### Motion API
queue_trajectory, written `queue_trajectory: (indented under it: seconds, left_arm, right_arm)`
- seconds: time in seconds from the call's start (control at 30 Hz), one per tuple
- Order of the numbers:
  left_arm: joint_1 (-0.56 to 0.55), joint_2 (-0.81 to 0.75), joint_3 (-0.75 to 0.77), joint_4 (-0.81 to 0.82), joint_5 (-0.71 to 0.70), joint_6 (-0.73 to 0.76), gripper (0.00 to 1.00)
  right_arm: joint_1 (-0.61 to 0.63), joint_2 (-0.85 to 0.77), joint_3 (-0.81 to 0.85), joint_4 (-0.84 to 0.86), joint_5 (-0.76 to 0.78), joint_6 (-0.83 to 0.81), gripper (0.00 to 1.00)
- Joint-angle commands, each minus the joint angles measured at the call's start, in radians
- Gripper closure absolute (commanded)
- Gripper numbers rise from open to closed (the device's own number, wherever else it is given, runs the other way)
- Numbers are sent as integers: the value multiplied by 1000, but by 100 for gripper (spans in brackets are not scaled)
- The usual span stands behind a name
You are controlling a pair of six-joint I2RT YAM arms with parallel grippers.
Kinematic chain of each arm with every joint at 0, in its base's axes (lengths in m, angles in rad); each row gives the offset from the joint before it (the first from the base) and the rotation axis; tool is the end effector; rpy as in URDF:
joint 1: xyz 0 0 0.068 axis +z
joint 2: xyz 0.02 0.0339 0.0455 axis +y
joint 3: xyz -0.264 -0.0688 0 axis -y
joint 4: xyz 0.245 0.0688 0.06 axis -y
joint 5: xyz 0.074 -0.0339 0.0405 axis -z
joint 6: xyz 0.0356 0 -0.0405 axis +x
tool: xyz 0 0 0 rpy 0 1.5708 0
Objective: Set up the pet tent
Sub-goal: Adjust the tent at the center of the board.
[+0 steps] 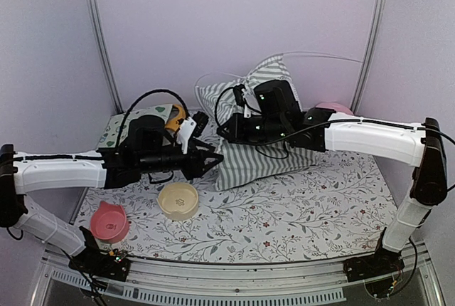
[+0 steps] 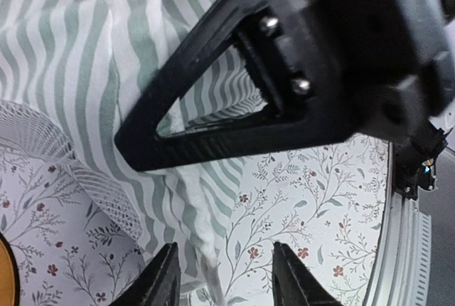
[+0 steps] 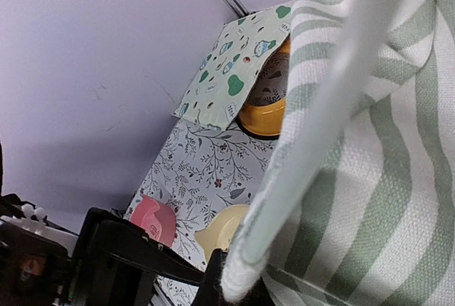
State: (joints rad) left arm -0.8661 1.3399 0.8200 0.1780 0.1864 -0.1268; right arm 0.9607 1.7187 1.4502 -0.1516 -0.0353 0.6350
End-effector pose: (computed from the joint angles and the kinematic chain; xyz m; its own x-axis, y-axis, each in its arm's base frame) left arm 0.1924 -0.2364 0.2643 -0.3244 0.1897 -0.9267 0.8273 0.5318 -0.1808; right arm 0.2345 0.3376 0.3228 -0.6849 0.0549 -0.7265 -0.5357 0.6380 0.5532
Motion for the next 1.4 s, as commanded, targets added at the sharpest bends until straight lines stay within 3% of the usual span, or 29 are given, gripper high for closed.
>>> queue_trajectory:
  seconds: [0.0,0.23,0.57,0.9,1.13,1.23,1.37]
  left_arm:
    - [-10,-81,-77,193,-9,-23,49]
    - [-17,-129,-391,715,-70,-38,55]
    - [-38,35,-457,1066,-92,44,57]
    - [-51,147,-386,1139,-154,73,66]
    - [-53,171,-370,1186,-230,87,64]
    - [-54,175,-358,1180,-220,100,73]
    - [-69,160,-355,1174,-200,123,95]
  right_arm:
    - [-72,-45,-7,61,-110,30,100]
    - [-75,-54,45,106,-206,97,100]
    - [-73,-79,82,139,-217,156,100]
    - [-73,-92,104,135,-230,173,100]
    - [-70,-102,97,124,-232,175,100]
    - [-70,-106,93,127,-225,176,100]
    - [-69,-110,91,112,-189,163,100]
